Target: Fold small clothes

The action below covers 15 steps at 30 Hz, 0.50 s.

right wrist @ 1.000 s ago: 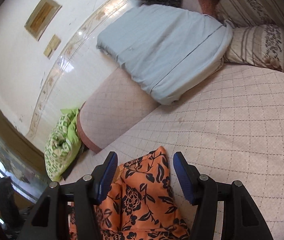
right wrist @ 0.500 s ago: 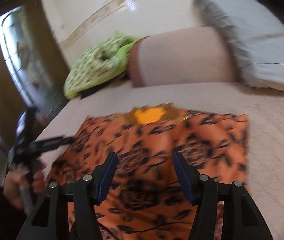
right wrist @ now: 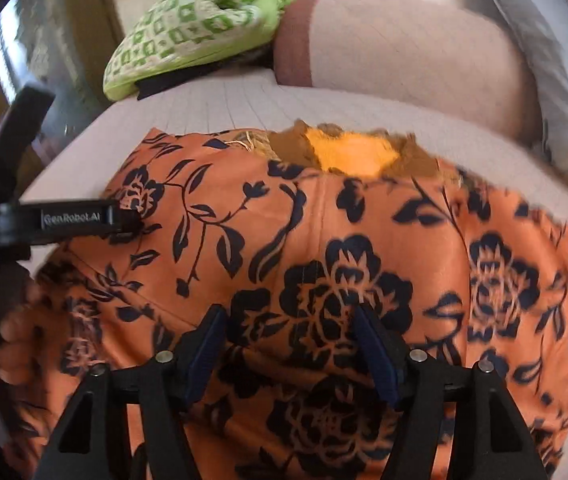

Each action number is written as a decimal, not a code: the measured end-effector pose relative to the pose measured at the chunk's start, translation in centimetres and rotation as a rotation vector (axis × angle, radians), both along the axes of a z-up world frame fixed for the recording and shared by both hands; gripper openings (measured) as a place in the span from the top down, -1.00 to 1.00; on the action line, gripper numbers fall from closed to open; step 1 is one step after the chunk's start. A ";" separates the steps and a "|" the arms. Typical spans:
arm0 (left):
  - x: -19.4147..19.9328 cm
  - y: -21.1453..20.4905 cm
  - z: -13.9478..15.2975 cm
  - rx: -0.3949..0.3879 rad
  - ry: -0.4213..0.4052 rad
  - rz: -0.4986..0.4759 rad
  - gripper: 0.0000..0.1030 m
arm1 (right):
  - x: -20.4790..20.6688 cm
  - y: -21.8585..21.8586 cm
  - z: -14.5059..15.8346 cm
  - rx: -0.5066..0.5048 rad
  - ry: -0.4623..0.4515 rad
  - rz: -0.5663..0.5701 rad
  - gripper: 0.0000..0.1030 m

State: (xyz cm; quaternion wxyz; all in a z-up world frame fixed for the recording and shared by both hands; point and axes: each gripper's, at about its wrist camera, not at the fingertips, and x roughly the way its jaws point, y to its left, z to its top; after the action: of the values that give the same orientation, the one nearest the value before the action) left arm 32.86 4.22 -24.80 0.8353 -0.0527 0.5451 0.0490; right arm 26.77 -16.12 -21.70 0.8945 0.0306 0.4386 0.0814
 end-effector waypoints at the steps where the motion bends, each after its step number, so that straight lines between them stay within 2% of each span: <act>1: 0.1 -0.1 0.0 -0.003 0.001 0.000 -0.71 | 0.1 -0.2 0.1 -0.011 0.000 -0.006 0.32; 2: 0.1 -0.1 0.1 -0.005 0.002 -0.001 -0.71 | 0.1 -1.0 0.3 0.017 0.009 -0.010 0.53; 4: 0.2 0.0 0.0 -0.003 0.000 -0.002 -0.71 | -0.2 -2.7 0.8 0.095 0.008 -0.017 0.83; 8: 0.1 0.1 0.0 0.020 -0.013 -0.006 -0.71 | -2.2 -7.4 2.7 0.101 -0.053 -0.131 0.84; 10: 0.0 -0.2 0.1 0.040 -0.021 -0.008 -0.71 | -3.7 -11.5 3.5 0.160 -0.083 -0.238 0.84; 13: 0.0 -0.5 0.1 0.068 -0.032 -0.007 -0.71 | -5.9 -17.9 3.7 0.213 -0.091 -0.413 0.79; 15: -0.1 -0.7 0.2 0.091 -0.042 -0.009 -0.71 | -7.2 -21.5 2.8 0.248 -0.057 -0.513 0.74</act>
State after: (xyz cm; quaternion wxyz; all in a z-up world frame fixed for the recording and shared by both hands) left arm 32.80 3.50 -24.59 0.8483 -0.0132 0.5249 0.0692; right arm 19.55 -37.61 -18.92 0.8872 0.2474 0.3779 -0.0938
